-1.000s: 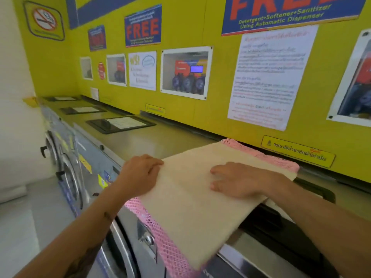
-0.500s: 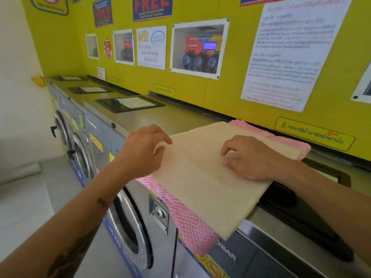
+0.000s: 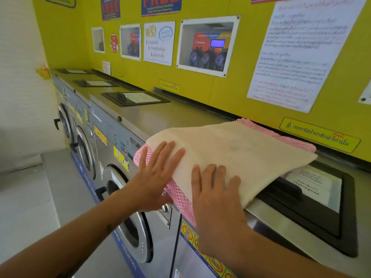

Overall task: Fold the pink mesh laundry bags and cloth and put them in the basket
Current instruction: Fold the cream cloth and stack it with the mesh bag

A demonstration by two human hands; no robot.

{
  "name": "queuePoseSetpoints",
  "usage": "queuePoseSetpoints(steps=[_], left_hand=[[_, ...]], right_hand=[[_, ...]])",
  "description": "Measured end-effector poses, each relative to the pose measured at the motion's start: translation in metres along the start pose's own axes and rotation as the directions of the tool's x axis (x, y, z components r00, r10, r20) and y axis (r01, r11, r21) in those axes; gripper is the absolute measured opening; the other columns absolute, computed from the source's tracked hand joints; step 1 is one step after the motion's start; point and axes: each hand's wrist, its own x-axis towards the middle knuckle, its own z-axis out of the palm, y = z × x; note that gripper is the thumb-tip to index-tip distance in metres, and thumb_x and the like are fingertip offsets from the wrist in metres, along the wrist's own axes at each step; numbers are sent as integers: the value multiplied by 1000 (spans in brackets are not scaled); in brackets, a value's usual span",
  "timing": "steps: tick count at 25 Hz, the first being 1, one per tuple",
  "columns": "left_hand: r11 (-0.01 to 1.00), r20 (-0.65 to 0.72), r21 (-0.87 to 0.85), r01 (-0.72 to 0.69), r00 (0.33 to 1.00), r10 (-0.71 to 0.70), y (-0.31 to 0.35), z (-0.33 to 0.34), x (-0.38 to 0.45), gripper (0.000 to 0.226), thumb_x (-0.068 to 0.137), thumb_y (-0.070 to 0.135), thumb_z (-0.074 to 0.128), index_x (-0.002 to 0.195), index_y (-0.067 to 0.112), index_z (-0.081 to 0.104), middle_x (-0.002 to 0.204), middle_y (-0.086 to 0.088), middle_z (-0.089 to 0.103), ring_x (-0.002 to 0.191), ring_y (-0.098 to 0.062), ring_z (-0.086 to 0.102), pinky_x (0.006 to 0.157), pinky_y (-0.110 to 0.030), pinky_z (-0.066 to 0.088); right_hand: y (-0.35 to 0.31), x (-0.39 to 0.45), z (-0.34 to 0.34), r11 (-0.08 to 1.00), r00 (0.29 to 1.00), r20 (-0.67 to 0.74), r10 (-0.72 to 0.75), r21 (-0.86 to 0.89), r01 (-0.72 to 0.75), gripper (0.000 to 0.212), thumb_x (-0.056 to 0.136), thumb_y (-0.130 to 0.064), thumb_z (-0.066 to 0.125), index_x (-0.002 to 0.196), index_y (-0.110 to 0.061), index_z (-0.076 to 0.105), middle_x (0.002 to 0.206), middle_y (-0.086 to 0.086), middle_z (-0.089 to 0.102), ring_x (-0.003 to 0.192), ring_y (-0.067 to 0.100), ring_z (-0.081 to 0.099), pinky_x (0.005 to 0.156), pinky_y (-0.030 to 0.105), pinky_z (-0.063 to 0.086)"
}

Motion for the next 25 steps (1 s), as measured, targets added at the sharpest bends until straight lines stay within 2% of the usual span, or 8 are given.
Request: queuePoseSetpoints(steps=[4, 8, 11, 13, 17, 20, 23, 25], left_hand=[[1000, -176, 1, -25, 984, 24, -5, 13, 5, 107, 69, 48, 68, 154, 24, 7, 158, -15, 24, 147, -33, 19, 113, -66, 16], [999, -236, -24, -31, 971, 25, -10, 5, 3, 97, 61, 31, 78, 145, 25, 31, 145, -9, 46, 134, -30, 41, 111, -60, 25], [995, -278, -72, -70, 959, 47, -9, -23, 4, 76, 61, 25, 75, 131, 28, 47, 120, 0, 64, 110, -24, 60, 104, -49, 37], [989, -260, -49, -139, 958, 122, -5, -56, 3, 60, 65, 30, 68, 124, 29, 53, 106, 5, 67, 94, -19, 66, 98, -44, 44], [974, -100, -72, -217, 973, 209, 12, -132, -4, 40, 75, 45, 54, 114, 40, 59, 91, 20, 62, 75, -1, 60, 81, -30, 51], [971, 54, -129, -201, 976, 209, 23, -189, 6, 28, 78, 44, 49, 103, 42, 60, 81, 19, 59, 73, 2, 56, 68, -26, 48], [968, 77, -180, -176, 978, 193, 24, -228, 46, 21, 77, 43, 52, 97, 41, 61, 82, 19, 65, 77, 3, 59, 68, -30, 50], [966, 85, -192, -172, 978, 191, 27, -234, 92, 17, 78, 38, 53, 93, 40, 62, 84, 19, 66, 81, 1, 60, 71, -31, 50]], right_hand=[[6, 10, 7, 997, 1000, -1, -31, -65, 31, 86, 71, -43, 70, 142, -3, 40, 123, 30, 54, 106, 46, 56, 77, 52, 47], [28, 5, -15, 987, 984, -91, -155, -46, 152, 70, 64, -30, 67, 129, -9, 53, 101, 16, 61, 78, 32, 58, 58, 39, 40], [55, -2, -37, 956, 967, -121, -223, 166, 241, 61, 83, -14, 55, 139, -24, 32, 118, 5, 48, 93, 30, 53, 66, 38, 38], [76, -11, -54, 920, 969, -103, -226, 304, 247, 63, 87, -15, 54, 141, -38, 29, 120, -4, 40, 89, 23, 49, 71, 40, 43], [113, -36, -82, 868, 952, -159, -263, 393, 305, 67, 91, -22, 50, 144, -52, 24, 106, -26, 38, 99, 6, 41, 82, 27, 38], [141, -50, -105, 847, 949, -226, -221, 438, 302, 56, 90, -34, 47, 135, -61, 28, 103, -38, 46, 104, -4, 43, 87, 21, 37], [174, -35, -118, 698, 952, -285, -114, 659, 281, 38, 91, -27, 64, 117, -50, 51, 101, -22, 67, 94, 1, 62, 78, 29, 50], [197, -6, -114, 636, 945, -325, -48, 719, 279, 30, 87, -20, 69, 107, -40, 59, 95, -12, 70, 87, 5, 65, 78, 36, 53]])
